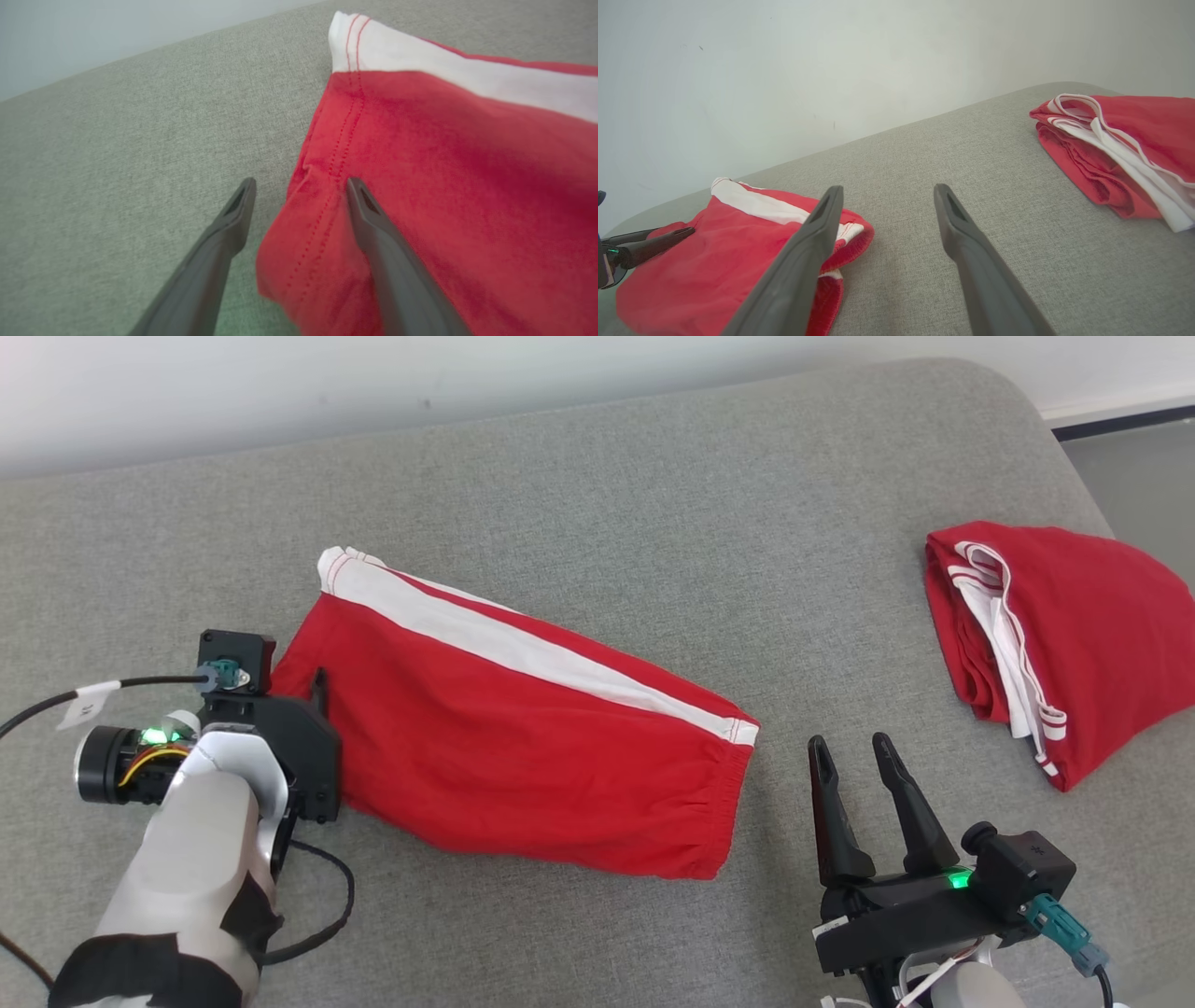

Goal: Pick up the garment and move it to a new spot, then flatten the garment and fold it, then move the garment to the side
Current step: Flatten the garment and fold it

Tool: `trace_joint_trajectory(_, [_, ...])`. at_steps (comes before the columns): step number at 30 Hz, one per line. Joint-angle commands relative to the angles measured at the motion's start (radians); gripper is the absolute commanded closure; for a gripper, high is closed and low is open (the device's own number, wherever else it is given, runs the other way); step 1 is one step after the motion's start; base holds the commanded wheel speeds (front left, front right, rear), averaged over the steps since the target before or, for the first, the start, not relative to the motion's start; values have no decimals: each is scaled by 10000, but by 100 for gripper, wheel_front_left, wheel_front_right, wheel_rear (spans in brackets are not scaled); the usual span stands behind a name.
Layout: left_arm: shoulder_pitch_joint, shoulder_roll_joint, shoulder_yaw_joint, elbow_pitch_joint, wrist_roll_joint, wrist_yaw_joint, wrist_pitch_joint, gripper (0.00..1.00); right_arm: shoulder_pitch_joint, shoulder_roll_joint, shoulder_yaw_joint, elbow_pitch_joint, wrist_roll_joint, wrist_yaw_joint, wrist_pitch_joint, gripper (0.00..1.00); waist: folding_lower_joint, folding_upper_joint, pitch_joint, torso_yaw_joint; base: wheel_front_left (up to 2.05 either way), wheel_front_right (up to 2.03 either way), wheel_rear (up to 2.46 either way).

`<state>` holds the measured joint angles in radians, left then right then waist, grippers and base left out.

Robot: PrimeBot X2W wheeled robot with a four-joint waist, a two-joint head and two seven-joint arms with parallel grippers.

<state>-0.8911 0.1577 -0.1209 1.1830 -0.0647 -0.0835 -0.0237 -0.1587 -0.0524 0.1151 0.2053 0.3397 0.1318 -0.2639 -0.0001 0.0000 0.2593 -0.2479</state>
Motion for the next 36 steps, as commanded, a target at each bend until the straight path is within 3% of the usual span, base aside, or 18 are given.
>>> trace_joint_trajectory(1, [-84,37,-4,187,-148,-62,164,0,40,30,25,-44,57,-29,5,0,1,0,47,-37,0,0,0])
trace_joint_trajectory(3, [-43,26,-11,333,-247,-119,351,0,52,30,29,-56,74,-29,5,0,1,0,80,-53,0,0,0])
trace_joint_trajectory(4, [-17,5,-47,408,-215,-148,465,9,58,31,31,-59,82,-29,5,0,1,0,92,-58,0,0,0])
trace_joint_trajectory(5, [-2,-25,-77,473,-230,-208,548,26,64,31,26,-56,95,-29,5,0,1,0,101,-58,0,0,0])
trace_joint_trajectory(6, [19,-53,-97,525,-282,-230,613,58,67,31,19,-48,101,-29,5,0,1,0,107,-56,0,0,0])
trace_joint_trajectory(7, [19,-53,-97,525,-282,-230,613,58,67,31,19,-48,101,-29,5,0,1,0,107,-56,0,0,0])
trace_joint_trajectory(8, [53,-91,-150,572,-276,-262,671,91,79,29,-6,-37,96,-29,5,0,1,0,98,-34,0,0,0])
trace_joint_trajectory(9, [91,-131,-150,625,-353,-294,758,100,95,31,-22,-22,94,-29,5,0,1,0,81,-13,0,0,0])
trace_joint_trajectory(15, [249,-109,-171,711,-609,-360,793,100,139,30,38,61,171,-29,5,0,1,0,-159,155,0,0,0])
trace_joint_trajectory(29, [1902,-429,609,410,-1628,157,-1774,100,784,26,-238,316,157,-29,5,0,1,0,-1613,985,0,0,0])
trace_joint_trajectory(36, [3219,-642,813,85,-1958,462,-2340,100,1117,25,-319,462,40,-29,5,0,1,0,-2246,1440,0,0,0])
